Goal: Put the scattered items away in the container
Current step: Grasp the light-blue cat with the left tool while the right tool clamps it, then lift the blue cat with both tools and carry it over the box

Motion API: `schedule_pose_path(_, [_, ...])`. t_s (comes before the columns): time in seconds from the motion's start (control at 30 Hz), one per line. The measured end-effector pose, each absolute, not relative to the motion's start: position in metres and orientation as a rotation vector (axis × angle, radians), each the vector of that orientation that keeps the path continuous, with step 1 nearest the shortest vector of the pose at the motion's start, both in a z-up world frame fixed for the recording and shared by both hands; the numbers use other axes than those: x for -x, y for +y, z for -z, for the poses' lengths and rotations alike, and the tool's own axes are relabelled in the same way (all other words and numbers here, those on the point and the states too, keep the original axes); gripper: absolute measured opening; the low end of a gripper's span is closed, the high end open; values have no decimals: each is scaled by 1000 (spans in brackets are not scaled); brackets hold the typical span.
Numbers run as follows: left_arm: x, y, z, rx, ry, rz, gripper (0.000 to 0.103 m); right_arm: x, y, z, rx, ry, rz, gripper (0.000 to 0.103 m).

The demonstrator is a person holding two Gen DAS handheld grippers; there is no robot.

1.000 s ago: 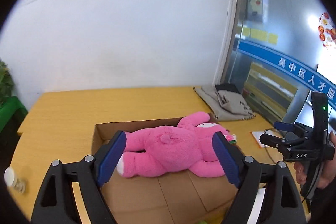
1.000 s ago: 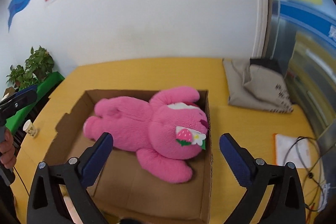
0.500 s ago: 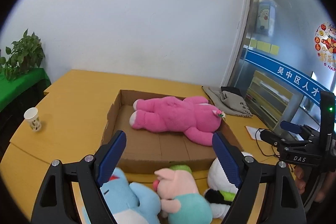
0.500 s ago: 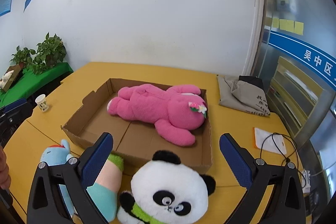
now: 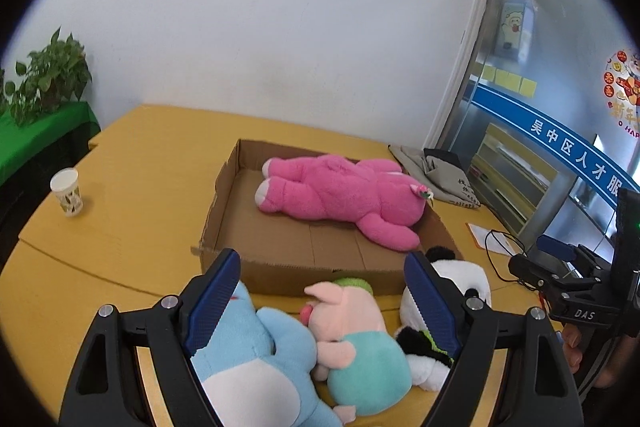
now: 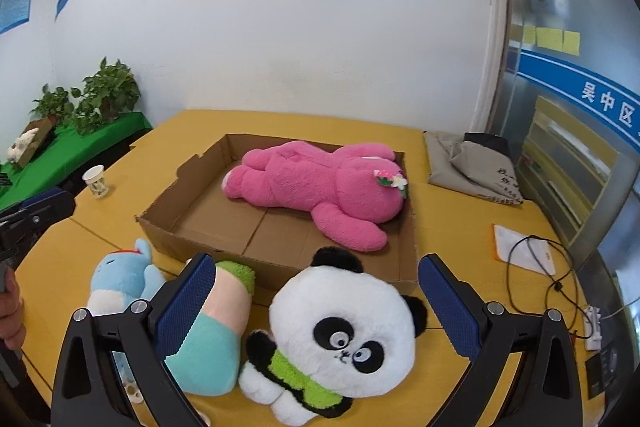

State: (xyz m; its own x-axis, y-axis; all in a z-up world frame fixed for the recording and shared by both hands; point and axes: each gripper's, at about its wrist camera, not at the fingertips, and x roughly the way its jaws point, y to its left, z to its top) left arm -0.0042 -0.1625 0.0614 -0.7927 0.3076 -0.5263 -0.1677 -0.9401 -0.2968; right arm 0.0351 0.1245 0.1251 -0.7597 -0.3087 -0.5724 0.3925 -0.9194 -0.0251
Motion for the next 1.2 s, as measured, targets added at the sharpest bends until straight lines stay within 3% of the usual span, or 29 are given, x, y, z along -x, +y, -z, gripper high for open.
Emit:
schedule_pose_path(0.2, [12,-203,-24,1042,-513,-2613,84,-48,90,-101,-823,212,2376,103])
schedule_pose_path(0.63, [34,-254,63,1309,-651,-2444,84,-77,-49,0,-1012,167,1915,103])
schedule_pose_path(0.97, [50,-254,88,1367,-683,-2378,84,-84,-91,42,-1042,430,2086,103])
schedule_pose_path(1.07, [50,-254,89,1375,-679,-2366,76,-84,-91,44,-1054,436,2099,102])
schedule_pose_path(1.2, [46,-253,82,1373,-669,-2372,59,-89,-89,40,-1060,418,2103,86])
